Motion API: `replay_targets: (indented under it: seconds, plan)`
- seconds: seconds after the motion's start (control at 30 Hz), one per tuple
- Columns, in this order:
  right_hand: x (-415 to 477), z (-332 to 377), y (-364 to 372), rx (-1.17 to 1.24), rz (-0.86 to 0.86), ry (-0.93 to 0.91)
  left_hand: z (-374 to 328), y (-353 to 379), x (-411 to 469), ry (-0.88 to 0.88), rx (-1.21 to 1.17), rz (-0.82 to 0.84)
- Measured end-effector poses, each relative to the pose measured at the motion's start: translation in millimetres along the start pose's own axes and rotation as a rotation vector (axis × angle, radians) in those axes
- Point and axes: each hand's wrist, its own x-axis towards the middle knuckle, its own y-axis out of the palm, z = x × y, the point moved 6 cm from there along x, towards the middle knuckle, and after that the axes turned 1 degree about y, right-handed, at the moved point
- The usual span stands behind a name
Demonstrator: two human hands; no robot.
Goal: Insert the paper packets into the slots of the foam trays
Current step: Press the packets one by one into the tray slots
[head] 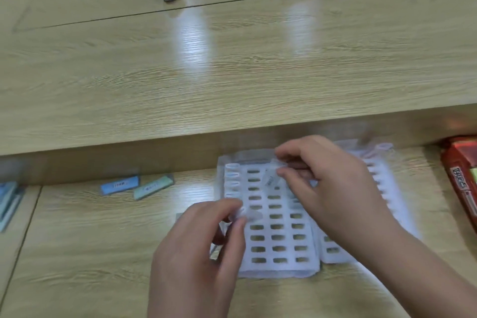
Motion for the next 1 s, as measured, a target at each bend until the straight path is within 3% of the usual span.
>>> replay_targets:
  seconds: [0.5,0.7,0.9,1.0]
  plan:
    - [16,0,28,-0.011,0.01,-0.108,20,33,34,-0.053,0.127,0.017]
    - [13,0,28,-0.047,0.001,-0.152,23,40,40,-0.043,0.095,0.097]
    - [15,2,29,-0.133,0.036,-0.21,11,49,43,0.068,0.406,0.212]
    - [15,2,27,-0.157,0.017,-0.245,11,51,43,0.059,0.435,0.234]
